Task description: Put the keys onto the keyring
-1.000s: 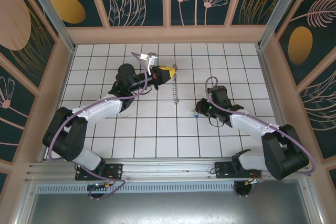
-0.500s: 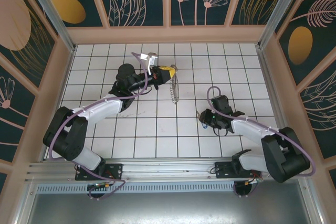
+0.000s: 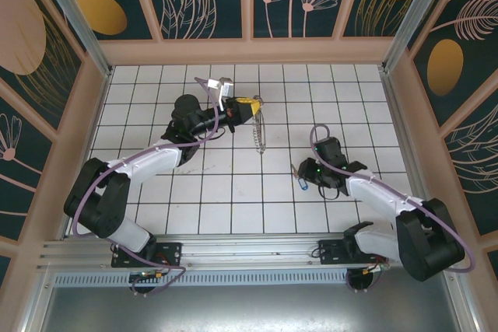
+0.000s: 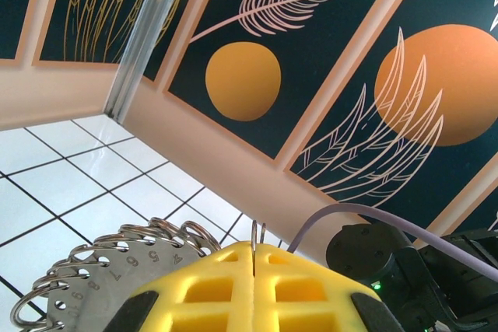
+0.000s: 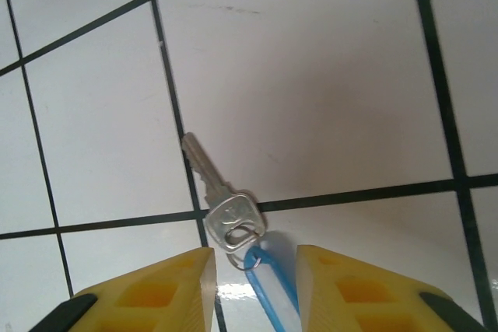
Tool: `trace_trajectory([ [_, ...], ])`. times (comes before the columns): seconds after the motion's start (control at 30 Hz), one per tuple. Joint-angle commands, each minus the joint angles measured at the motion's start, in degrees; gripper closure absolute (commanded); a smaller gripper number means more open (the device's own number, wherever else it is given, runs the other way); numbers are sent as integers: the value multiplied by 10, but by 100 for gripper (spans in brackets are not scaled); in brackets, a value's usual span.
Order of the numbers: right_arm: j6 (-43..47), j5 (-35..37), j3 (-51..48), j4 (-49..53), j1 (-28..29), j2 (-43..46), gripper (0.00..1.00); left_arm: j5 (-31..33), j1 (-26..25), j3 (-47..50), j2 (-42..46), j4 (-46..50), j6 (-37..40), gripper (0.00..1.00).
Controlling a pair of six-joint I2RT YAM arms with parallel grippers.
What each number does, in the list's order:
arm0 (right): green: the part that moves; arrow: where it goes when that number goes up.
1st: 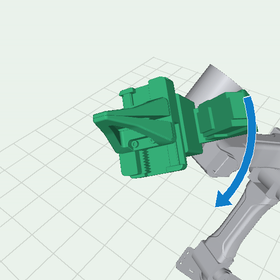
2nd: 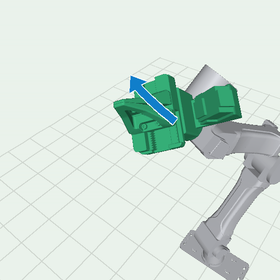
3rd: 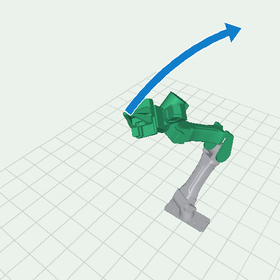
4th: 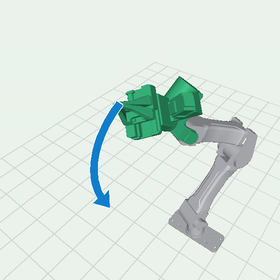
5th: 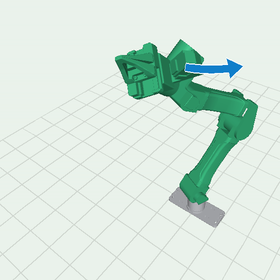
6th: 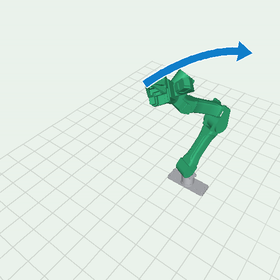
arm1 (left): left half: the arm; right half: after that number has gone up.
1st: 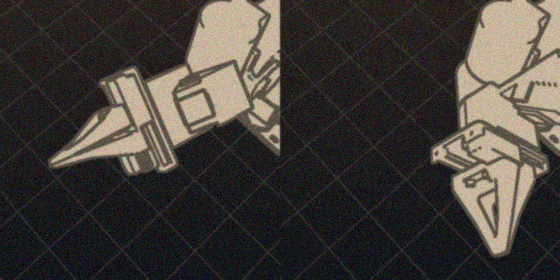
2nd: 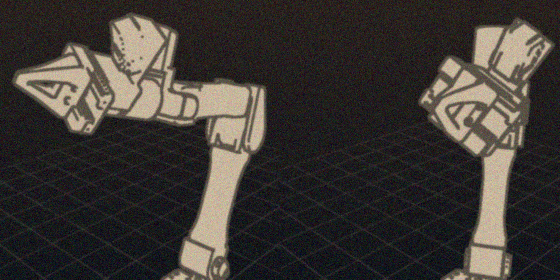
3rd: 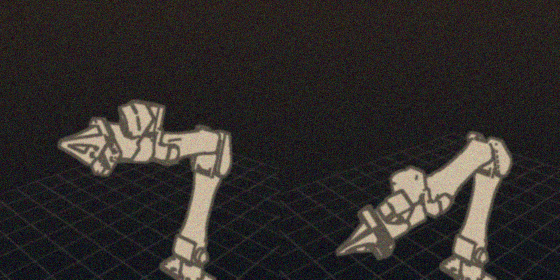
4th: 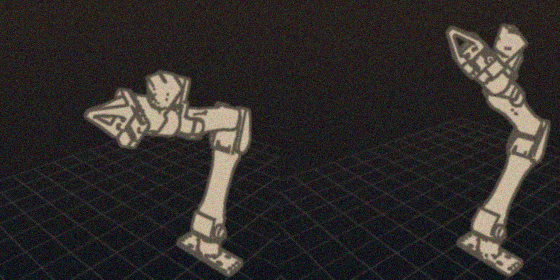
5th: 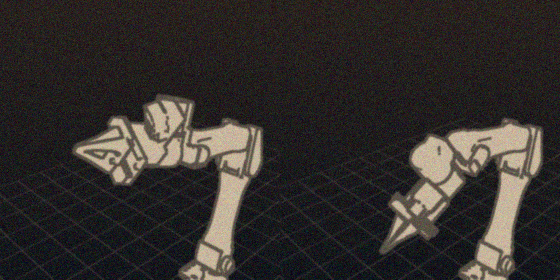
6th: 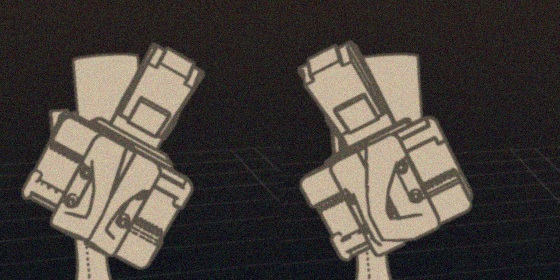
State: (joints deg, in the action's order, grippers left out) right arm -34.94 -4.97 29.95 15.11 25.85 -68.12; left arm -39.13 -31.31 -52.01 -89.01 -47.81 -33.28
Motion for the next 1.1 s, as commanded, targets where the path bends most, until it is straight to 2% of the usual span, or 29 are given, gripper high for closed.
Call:
trace_trajectory([
  [0.0,29,46,34,47,21,-21,67,-9,-3,-5,-4,-44,-6,100],
  [0.2,60,91,67,78,52,-61,60,-6,-3,-2,0,-44,-4,100],
  [0.37,76,129,85,96,90,-96,59,-4,-3,-2,3,-41,-3,100],
  [0.8,114,191,127,113,133,-177,61,-1,-3,1,9,-40,-3,100],
  [1.07,122,190,141,115,135,-210,65,1,-3,2,12,-39,-2,100],
])
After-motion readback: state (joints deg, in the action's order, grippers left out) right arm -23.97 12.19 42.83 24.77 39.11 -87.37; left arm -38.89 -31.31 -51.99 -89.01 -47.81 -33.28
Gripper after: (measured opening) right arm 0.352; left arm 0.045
